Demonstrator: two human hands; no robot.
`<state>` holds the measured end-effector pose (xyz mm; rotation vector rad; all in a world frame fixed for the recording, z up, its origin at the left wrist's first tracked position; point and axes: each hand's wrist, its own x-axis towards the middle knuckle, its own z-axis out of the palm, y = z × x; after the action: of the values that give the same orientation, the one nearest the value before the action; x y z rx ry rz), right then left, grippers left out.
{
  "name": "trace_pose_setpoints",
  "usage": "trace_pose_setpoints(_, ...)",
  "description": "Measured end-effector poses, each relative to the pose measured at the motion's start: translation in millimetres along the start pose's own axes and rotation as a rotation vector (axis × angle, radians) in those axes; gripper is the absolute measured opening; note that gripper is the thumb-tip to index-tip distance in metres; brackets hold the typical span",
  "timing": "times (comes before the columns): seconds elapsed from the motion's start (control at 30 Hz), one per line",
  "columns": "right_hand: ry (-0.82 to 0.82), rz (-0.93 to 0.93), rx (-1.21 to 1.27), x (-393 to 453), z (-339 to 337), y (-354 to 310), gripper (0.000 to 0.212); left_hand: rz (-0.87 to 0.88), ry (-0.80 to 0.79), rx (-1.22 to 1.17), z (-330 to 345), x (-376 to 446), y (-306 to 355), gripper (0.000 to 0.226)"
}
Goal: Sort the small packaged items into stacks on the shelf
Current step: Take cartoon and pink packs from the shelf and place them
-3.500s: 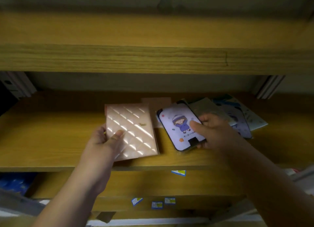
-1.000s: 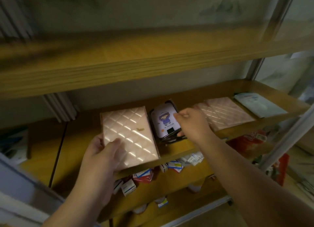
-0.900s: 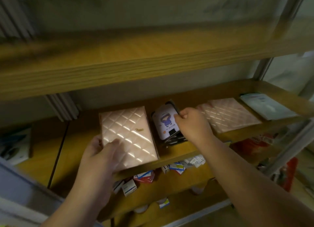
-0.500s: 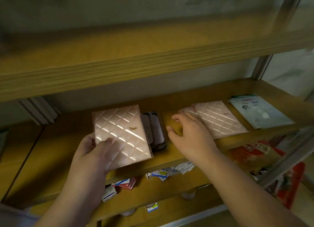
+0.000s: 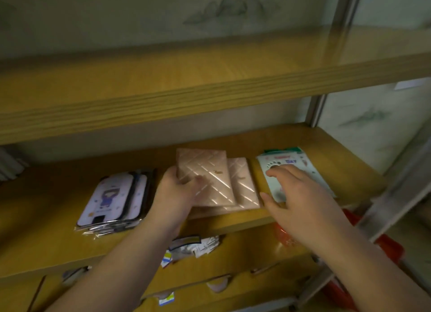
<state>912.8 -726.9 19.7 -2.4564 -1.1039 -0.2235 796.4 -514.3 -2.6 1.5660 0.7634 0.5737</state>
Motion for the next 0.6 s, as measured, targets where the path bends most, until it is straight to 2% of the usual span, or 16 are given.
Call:
trace_pose_setpoints(0.13,-0.039,-0.003,0.026,-1.3,-7.7,27.7,0.056,0.213,0.159,0.511,28.5,11.0,-4.4,0.020)
trace_pose_setpoints(0.2,-0.058,-0.023,0.040,-1.7,-8.1,36.2,0.058,0.219,0.188,0.694,34.3,10.2,-7.7,0.037)
trace_pose_setpoints(0.27,-0.080,-0.044,0.052,-1.3,-7.5,42.0,0.059,0.119,0.208,0.751,35.4,7.6,-10.8,0.049)
trace_pose_setpoints(0.33,-0.086,-0.063,0.059,0.2,-6.0,44.3,0.057,0.072,0.194,0.836,34.7,3.8,-11.6,0.051)
trace_pose_setpoints(0.47,-0.090,-0.113,0.073,6.4,-1.3,40.9,0.053,0.093,0.199,0.872,31.7,-7.6,-5.4,0.048)
trace_pose_setpoints(0.6,-0.074,-0.167,0.128,15.4,4.9,28.4,0.047,0.215,0.200,0.910,22.0,-22.1,1.8,0.048)
